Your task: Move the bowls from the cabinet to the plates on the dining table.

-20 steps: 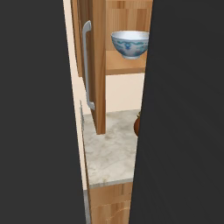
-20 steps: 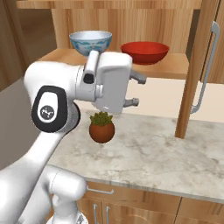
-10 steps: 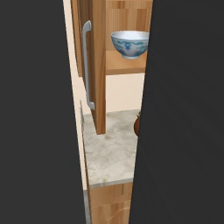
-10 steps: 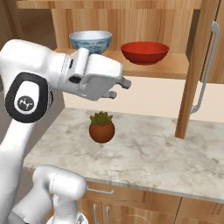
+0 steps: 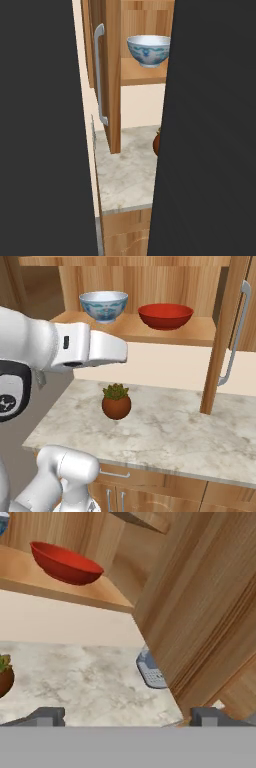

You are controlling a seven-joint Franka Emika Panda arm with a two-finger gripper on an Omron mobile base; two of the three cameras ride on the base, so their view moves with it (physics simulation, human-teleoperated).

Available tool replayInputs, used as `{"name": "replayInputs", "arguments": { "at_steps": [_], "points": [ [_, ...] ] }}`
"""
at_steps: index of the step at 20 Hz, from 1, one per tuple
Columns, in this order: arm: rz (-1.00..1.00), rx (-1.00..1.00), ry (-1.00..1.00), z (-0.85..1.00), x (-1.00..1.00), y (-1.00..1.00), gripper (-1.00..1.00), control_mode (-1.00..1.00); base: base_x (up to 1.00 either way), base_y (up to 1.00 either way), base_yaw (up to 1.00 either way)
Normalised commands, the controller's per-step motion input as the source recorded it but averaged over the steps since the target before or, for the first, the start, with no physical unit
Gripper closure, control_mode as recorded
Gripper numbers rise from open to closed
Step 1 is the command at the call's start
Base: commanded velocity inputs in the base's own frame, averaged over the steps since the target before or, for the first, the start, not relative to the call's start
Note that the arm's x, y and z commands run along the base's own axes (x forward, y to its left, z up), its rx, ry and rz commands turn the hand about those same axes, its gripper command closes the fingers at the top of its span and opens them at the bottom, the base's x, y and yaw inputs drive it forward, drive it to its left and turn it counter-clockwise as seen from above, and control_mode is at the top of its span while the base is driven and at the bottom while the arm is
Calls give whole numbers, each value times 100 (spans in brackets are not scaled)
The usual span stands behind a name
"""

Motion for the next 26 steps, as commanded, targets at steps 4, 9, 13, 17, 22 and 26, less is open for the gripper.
{"name": "replayInputs", "arguments": {
  "at_steps": [4,9,13,17,22,26],
  "points": [
    [38,13,-8,0,-10,56,-100,-100,0,0,0],
    [21,24,-9,0,25,43,-100,-100,0,0,0],
    [5,28,-8,0,36,45,-100,-100,0,0,0],
    [0,21,-5,0,24,49,-100,-100,0,0,0],
    [2,2,0,0,4,26,-100,-100,0,0,0],
    [-3,0,0,0,54,0,-100,-100,0,0,0]
  ]
}}
